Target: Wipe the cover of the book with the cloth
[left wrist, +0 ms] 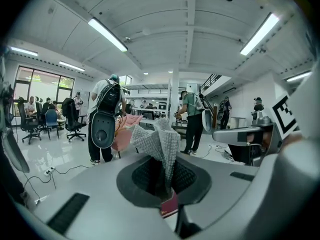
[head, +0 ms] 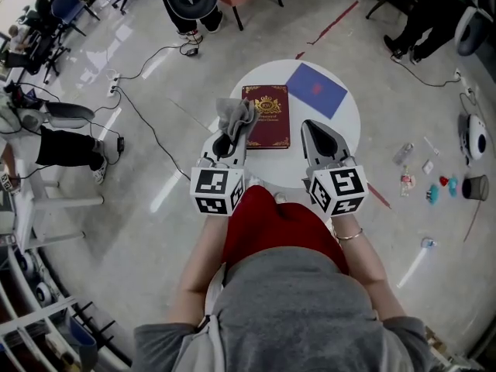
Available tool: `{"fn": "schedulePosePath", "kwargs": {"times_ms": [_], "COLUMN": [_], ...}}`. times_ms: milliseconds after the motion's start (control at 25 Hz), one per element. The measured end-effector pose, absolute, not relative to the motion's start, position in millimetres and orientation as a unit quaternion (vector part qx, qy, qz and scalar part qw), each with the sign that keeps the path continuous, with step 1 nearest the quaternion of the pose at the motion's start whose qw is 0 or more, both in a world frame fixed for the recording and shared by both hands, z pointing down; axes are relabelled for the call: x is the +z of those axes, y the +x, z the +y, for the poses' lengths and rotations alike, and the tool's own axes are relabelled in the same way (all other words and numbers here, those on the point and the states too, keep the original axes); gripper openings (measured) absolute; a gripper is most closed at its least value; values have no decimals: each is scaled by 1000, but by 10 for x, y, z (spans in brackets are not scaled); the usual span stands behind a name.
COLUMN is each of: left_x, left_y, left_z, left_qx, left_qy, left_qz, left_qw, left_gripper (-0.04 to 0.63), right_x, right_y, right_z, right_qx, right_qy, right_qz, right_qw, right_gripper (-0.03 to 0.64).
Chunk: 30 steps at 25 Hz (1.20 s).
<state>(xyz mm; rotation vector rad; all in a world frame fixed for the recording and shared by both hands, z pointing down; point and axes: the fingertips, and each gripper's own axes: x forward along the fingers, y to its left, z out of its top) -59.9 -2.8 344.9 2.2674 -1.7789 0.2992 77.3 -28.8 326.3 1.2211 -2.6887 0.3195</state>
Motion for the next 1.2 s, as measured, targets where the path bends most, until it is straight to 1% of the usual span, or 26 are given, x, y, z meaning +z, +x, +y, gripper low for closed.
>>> {"fn": "schedulePosePath", "kwargs": {"times_ms": [560, 1200], "left_x": [3204, 3131], "left_y": [-640, -629], "left_z": [-4, -52], "left_qx": [64, 57], "left_qy": [773, 774], "left_qz": [-623, -624], "left_qw": [102, 90], "left_gripper": [25, 25], "right_x": [3130, 3086], "right_y": [836, 843], "right_z": [-327, -379], "right_qx": [112, 99], "right_qy": [412, 415], "right_qz": [-902, -903], "right_qw": [63, 55], "right_gripper": [28, 28]}}
